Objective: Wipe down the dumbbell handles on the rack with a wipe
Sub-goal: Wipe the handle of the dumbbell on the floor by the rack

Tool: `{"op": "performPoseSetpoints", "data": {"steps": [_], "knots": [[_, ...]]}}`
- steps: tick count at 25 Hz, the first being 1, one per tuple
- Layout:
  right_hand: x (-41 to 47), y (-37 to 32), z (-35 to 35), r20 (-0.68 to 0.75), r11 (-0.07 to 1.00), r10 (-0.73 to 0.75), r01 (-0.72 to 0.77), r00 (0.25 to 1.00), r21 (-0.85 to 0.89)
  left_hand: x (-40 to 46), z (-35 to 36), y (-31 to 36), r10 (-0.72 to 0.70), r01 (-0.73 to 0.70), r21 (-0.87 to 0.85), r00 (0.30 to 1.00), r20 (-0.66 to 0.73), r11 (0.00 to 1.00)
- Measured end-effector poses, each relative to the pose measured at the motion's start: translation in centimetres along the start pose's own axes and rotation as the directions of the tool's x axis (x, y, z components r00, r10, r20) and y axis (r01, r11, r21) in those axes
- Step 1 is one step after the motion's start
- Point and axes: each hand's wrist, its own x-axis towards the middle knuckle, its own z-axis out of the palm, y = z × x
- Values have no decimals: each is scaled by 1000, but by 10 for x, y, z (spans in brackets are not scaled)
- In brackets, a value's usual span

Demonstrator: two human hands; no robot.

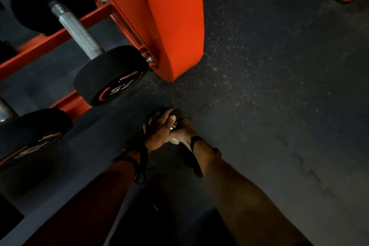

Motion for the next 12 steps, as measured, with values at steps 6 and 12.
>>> {"op": "performPoseSetpoints", "data": {"steps": [6,12], "knots": [[-17,17,11,-280,814,-377,172,883,-554,0,-1,7,-30,28,73,999,23,997],[-18,42,2,-254,826,-466,314,848,-469,7,1,12,-13,13,70,1000,5,997]]}}
